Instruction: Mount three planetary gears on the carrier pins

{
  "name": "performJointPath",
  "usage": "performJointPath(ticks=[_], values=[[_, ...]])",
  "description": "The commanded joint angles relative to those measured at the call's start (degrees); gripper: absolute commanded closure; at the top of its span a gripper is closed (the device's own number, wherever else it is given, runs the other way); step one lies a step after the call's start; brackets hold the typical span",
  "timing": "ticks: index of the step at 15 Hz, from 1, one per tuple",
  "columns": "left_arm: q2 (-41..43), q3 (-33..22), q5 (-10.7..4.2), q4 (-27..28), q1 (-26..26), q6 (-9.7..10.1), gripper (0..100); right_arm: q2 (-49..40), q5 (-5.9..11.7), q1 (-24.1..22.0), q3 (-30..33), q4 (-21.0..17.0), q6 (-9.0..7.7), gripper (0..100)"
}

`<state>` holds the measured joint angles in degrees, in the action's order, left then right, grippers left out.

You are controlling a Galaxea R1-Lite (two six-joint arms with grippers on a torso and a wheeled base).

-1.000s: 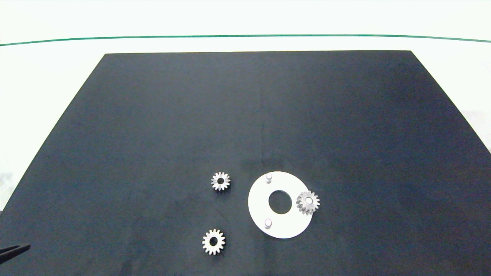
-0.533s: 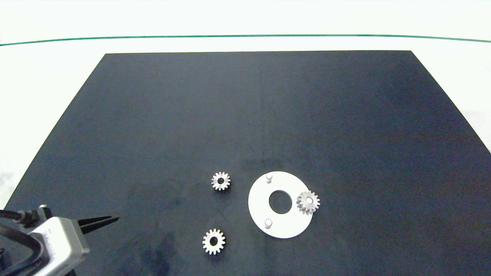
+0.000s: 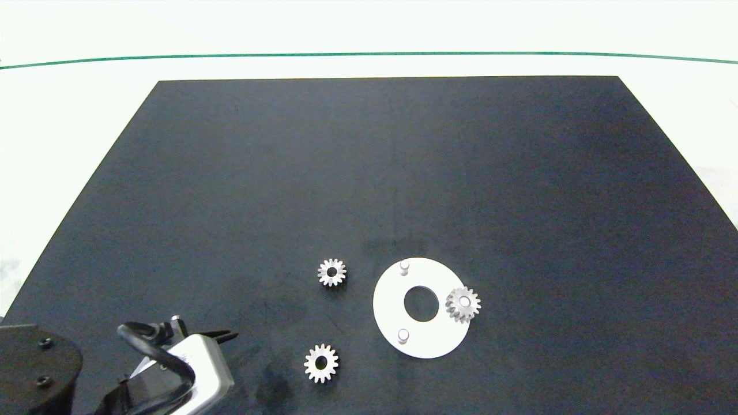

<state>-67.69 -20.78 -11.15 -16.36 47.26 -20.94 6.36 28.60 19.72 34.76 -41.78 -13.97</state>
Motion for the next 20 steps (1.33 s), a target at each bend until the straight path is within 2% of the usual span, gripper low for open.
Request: performJointPath(ticks=[1,9,14,16,20], values=[[-7.98,0.39,-0.27,-4.56,0.29,0.2,0,-1.0,0.14,0.23,-0.3,-0.23,-0.18,0],[-15.45,-0.57,-0.36,-11.41,1.52,0.2,0,-0.74,0.14,0.31,-0.83,-0.06,-0.09,0],[-18.79,-0.75,-0.45,-14.49,3.54,1.34,0,-0.91,0.14,0.14,-0.83,-0.06,0.0,0],[-20.11,-0.92,-0.45,-15.37,4.5,2.4,4,-1.0,0.14,0.14,-0.83,-0.06,-0.09,0],[-22.83,-2.24,-0.8,-16.86,4.59,2.57,12,-1.09,0.14,0.23,-0.83,-0.15,-0.09,0]])
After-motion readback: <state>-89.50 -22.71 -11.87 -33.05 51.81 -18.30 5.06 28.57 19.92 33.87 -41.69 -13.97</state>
